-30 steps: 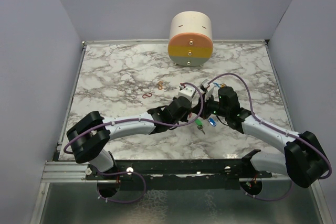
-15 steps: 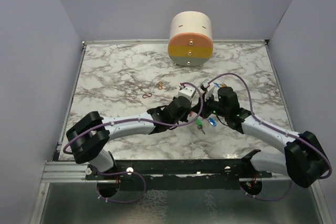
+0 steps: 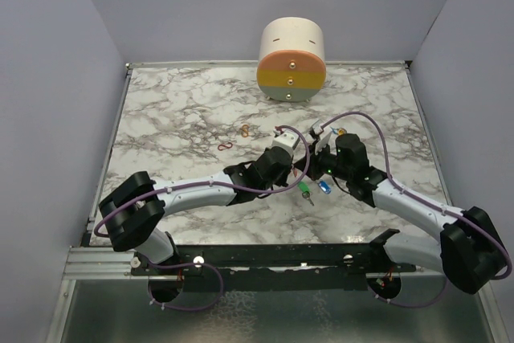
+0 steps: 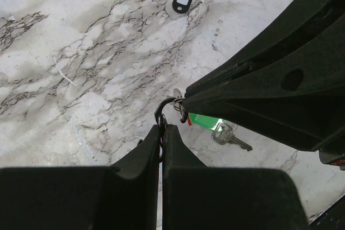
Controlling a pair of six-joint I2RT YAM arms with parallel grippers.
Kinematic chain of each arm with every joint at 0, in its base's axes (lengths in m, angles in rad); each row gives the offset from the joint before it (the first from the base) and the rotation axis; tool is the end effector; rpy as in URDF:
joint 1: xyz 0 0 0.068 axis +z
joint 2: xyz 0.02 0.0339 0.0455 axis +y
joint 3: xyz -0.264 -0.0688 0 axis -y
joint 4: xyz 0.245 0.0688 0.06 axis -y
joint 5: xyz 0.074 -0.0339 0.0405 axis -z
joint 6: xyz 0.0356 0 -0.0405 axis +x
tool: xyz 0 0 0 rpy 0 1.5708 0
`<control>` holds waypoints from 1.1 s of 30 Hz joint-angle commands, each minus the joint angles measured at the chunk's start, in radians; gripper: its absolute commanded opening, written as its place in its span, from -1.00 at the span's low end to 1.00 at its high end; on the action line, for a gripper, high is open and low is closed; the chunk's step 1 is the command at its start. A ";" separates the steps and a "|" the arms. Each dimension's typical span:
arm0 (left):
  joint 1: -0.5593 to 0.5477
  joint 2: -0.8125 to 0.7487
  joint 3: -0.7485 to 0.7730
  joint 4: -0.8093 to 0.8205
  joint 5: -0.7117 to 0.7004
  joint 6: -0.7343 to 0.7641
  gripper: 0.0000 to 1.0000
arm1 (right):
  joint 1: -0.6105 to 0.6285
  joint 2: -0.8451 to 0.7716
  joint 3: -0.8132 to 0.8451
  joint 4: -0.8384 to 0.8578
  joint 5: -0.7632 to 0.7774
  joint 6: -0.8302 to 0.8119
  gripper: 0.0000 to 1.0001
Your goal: Put the keys on the keyring
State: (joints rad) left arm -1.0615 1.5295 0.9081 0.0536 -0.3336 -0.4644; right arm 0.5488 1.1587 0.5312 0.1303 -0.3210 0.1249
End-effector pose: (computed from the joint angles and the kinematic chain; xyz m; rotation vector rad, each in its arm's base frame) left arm 0.1730 -0.2859 0.2255 0.4416 2.1079 -0.5515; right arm 0.2011 0.1361 0.2087 -0.6443 2.0253 0.7393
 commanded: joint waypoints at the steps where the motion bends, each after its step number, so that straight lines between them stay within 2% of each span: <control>1: -0.002 -0.031 0.002 -0.003 0.044 -0.011 -1.00 | 0.003 -0.033 -0.013 0.052 0.051 -0.019 -0.98; 5: -0.002 -0.034 0.000 -0.005 0.040 -0.014 -0.99 | 0.003 -0.041 -0.015 0.050 0.060 -0.019 -0.99; 10: -0.002 -0.046 -0.006 -0.011 0.022 -0.020 -0.26 | 0.003 -0.052 -0.016 0.040 0.094 -0.014 -0.98; 14: -0.002 -0.068 -0.023 -0.013 -0.005 -0.030 0.23 | 0.003 -0.062 -0.019 0.029 0.137 -0.006 -0.98; 19: -0.001 -0.124 -0.061 -0.017 -0.086 -0.054 0.50 | 0.003 -0.071 -0.019 0.019 0.172 0.002 -0.99; 24: -0.002 -0.204 -0.127 -0.003 -0.182 -0.079 0.63 | 0.003 -0.080 -0.012 -0.002 0.240 0.030 -0.98; 28: -0.002 -0.263 -0.183 0.009 -0.240 -0.091 0.97 | 0.003 -0.085 -0.002 -0.019 0.338 0.079 -0.98; 33: 0.000 -0.282 -0.213 0.015 -0.245 -0.091 0.98 | 0.002 -0.049 0.053 -0.075 0.481 0.149 -0.99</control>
State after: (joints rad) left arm -1.0615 1.2709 0.7185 0.0402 -0.5289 -0.5434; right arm 0.5507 1.0950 0.5232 0.1047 -0.0036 0.2054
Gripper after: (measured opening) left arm 0.990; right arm 0.011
